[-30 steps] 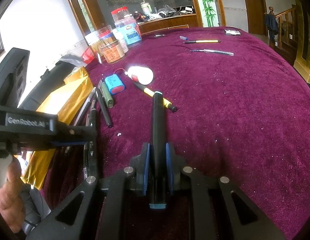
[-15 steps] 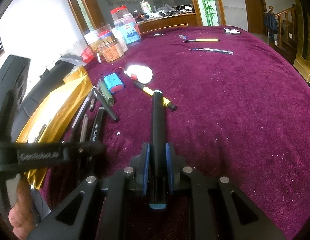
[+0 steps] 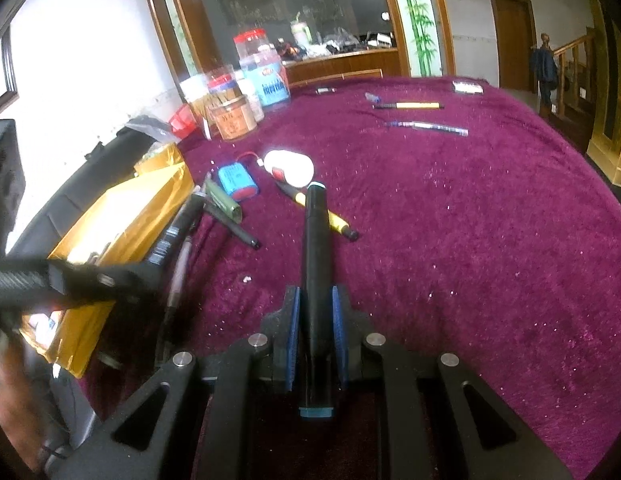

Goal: Organize rigid objects
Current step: 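Grasp a black marker from the pile with the left tool, then carry both black markers into the tray and open both tools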

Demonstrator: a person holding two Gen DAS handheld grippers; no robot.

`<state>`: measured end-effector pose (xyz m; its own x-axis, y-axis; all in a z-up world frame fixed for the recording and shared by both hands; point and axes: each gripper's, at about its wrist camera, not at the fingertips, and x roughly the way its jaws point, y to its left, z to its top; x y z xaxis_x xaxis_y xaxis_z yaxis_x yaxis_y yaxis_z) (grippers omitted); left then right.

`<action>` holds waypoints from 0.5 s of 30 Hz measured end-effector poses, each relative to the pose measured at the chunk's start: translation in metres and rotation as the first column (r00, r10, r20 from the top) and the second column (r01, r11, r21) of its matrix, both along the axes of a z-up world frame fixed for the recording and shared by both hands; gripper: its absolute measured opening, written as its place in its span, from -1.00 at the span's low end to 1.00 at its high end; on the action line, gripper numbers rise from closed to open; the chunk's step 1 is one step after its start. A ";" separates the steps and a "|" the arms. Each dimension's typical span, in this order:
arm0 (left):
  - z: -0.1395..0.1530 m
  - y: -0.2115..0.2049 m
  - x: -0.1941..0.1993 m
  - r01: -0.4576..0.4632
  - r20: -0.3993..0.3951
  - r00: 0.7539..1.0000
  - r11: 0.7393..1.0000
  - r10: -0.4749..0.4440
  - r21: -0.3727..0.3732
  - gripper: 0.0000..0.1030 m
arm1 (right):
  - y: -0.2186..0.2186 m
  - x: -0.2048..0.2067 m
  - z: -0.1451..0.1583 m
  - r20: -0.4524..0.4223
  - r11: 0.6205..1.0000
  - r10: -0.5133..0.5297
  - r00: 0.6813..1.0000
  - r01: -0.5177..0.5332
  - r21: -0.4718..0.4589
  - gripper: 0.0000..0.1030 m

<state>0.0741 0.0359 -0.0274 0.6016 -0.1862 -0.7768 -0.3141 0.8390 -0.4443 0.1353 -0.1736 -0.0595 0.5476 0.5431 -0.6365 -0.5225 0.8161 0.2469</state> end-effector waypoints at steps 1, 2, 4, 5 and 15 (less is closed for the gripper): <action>0.006 0.007 -0.006 -0.004 0.015 1.000 1.000 0.005 -0.025 -0.74 | -0.001 0.000 0.001 0.005 1.000 -0.001 1.000 0.001 0.004 -0.73; 0.010 0.009 -0.009 -0.004 0.024 1.000 0.999 0.005 -0.039 -0.74 | -0.001 -0.001 0.002 0.009 1.000 -0.002 1.000 0.002 0.009 -0.73; 0.019 0.022 -0.022 -0.002 0.047 0.999 0.996 0.006 -0.091 -0.74 | -0.003 -0.001 0.004 0.009 1.000 0.000 1.000 -0.001 0.031 -0.73; 0.022 0.028 -0.027 -0.003 0.057 0.998 0.995 0.009 -0.104 -0.74 | -0.006 0.000 0.004 -0.013 0.998 0.006 1.000 -0.005 0.060 -0.73; 0.069 0.128 -0.078 -0.204 0.140 0.969 0.979 0.205 -0.027 -0.74 | 0.062 -0.025 0.045 -0.041 0.962 0.217 0.975 -0.206 0.182 -0.73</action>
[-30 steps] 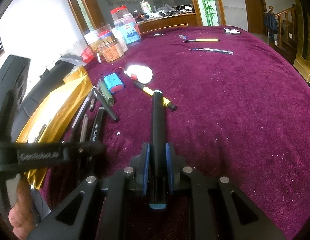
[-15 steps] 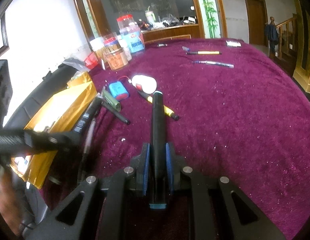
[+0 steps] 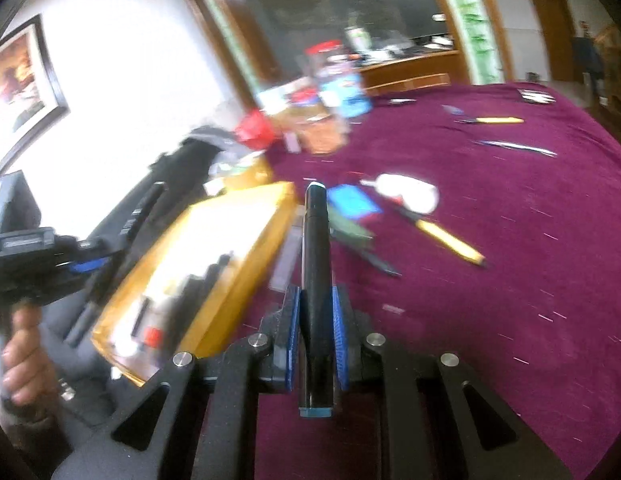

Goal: Organize rigid objects
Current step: 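Carry both black markers into the tray and open both tools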

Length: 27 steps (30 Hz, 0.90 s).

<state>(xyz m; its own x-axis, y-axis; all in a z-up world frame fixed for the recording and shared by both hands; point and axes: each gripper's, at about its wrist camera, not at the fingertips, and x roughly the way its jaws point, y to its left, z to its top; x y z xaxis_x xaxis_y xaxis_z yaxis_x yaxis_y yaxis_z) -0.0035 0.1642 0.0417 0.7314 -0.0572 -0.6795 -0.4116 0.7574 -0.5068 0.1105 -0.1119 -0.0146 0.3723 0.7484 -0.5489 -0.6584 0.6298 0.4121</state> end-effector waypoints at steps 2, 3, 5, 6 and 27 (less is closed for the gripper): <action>0.001 0.020 0.003 -0.030 -0.020 0.999 0.999 0.031 0.029 -0.74 | 0.025 -0.001 0.006 -0.016 0.998 0.056 0.998 -0.056 0.012 -0.73; 0.000 0.033 0.008 -0.039 -0.032 0.999 0.998 0.040 0.047 -0.74 | 0.042 -0.001 0.009 -0.023 0.996 0.089 0.996 -0.089 0.010 -0.73; -0.006 0.054 0.015 -0.052 -0.057 0.997 0.998 0.055 0.045 -0.74 | 0.068 -0.001 0.011 -0.022 0.992 0.128 0.992 -0.128 -0.002 -0.73; -0.011 0.064 0.020 -0.056 -0.063 0.996 0.998 0.058 0.037 -0.74 | 0.085 0.000 0.010 -0.023 0.989 0.146 0.989 -0.147 -0.021 -0.73; -0.107 0.117 0.104 0.041 -0.331 0.941 0.996 -0.066 -0.084 -0.73 | 0.225 0.045 -0.028 -0.079 0.909 0.068 0.994 -0.095 -0.407 -0.72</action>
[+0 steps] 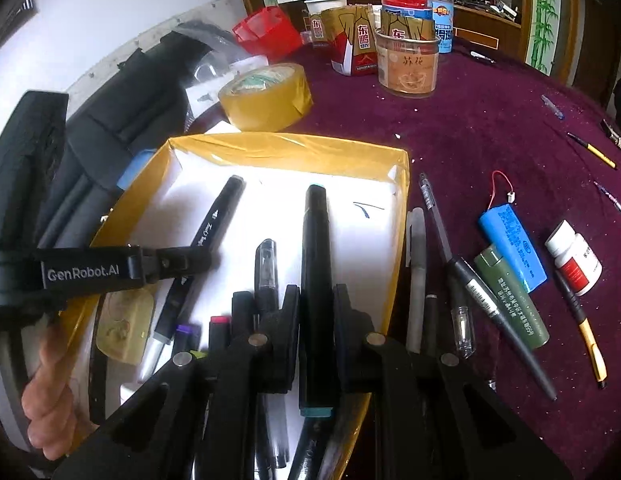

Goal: Organize rigid objects
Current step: 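Carry both black markers into the tray and open both tools, then move both tools back over the pile of pens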

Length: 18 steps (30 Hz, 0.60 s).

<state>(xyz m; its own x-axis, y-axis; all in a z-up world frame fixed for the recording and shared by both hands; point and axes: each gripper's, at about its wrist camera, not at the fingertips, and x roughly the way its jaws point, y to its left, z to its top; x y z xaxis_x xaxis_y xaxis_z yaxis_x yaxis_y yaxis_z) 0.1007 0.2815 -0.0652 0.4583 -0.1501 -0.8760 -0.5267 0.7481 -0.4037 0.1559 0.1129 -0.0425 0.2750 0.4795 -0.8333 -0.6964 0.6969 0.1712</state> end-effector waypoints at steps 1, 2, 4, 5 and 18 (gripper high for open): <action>0.000 0.001 0.000 -0.003 0.002 1.000 1.000 0.003 -0.004 -0.73 | 0.002 -0.001 -0.001 0.001 1.000 0.008 1.000 -0.008 -0.008 -0.72; -0.001 0.003 0.000 -0.004 0.004 1.000 1.000 0.004 -0.009 -0.73 | 0.004 -0.001 -0.001 0.000 1.000 0.014 1.000 -0.014 -0.010 -0.72; -0.001 0.004 0.000 -0.002 0.005 1.000 1.000 0.002 -0.013 -0.73 | 0.005 -0.002 -0.002 0.001 1.000 0.020 1.000 -0.020 -0.012 -0.71; 0.000 0.005 0.000 -0.003 0.003 1.000 1.000 0.003 -0.010 -0.73 | 0.005 -0.002 -0.002 -0.001 1.000 0.026 1.000 -0.026 -0.012 -0.70; 0.072 -0.047 -0.065 -0.130 0.158 0.982 0.975 0.101 0.179 -0.31 | -0.095 -0.022 0.042 0.016 0.950 0.029 0.999 -0.032 0.311 -0.26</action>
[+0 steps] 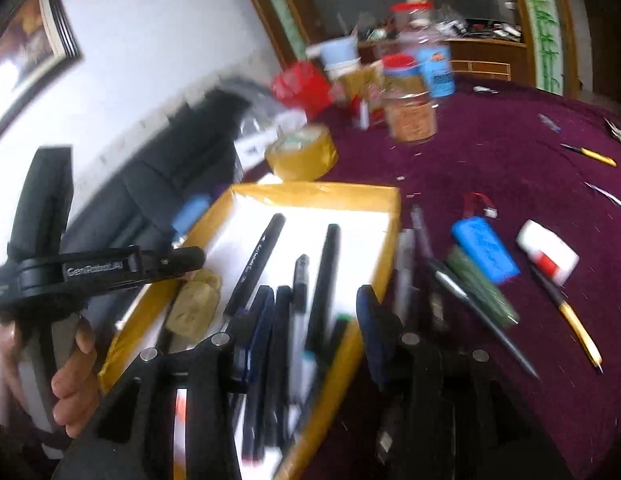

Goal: Organize rigid objects
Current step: 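Move both tools back over the pile of pens, then grasp a clear pen with the left tool while the right tool grasps a yellow pen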

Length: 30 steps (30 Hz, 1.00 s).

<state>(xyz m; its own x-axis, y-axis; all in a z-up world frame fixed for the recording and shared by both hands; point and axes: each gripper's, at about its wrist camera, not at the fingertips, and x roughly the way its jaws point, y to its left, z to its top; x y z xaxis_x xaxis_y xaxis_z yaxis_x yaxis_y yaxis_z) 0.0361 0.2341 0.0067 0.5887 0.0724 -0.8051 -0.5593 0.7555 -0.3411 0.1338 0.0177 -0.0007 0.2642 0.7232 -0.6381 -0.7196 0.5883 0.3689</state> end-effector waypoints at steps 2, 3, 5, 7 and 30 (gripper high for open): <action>0.011 -0.024 -0.006 0.014 0.042 0.999 1.000 -0.015 0.021 -0.31 | -0.036 0.000 -0.002 -0.027 0.999 -0.031 0.999 0.032 0.043 -0.26; 0.017 -0.043 -0.009 0.034 0.072 0.997 0.999 -0.037 0.034 -0.30 | -0.051 0.000 -0.004 -0.036 0.997 -0.044 0.998 0.046 0.055 -0.26; 0.022 -0.069 -0.010 0.066 0.101 0.992 0.997 -0.070 0.043 -0.22 | -0.081 0.000 -0.008 -0.044 0.995 -0.073 0.996 0.076 0.069 -0.26; 0.022 -0.099 -0.007 0.107 0.113 0.987 0.993 -0.111 0.048 -0.18 | -0.109 0.001 -0.013 -0.057 0.991 -0.096 0.994 0.101 0.083 -0.26; -0.060 -0.228 0.072 0.258 -0.206 0.951 0.960 -0.232 0.111 -0.40 | -0.202 0.008 -0.042 -0.090 0.973 -0.179 0.980 0.190 0.133 -0.26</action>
<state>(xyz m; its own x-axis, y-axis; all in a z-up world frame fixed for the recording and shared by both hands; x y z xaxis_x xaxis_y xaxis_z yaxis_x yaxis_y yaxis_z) 0.1085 0.0061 -0.0529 0.4400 0.0604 -0.8960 -0.3952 0.9090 -0.1327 0.1419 -0.1847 -0.0432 0.3555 0.7505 -0.5571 -0.5699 0.6465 0.5072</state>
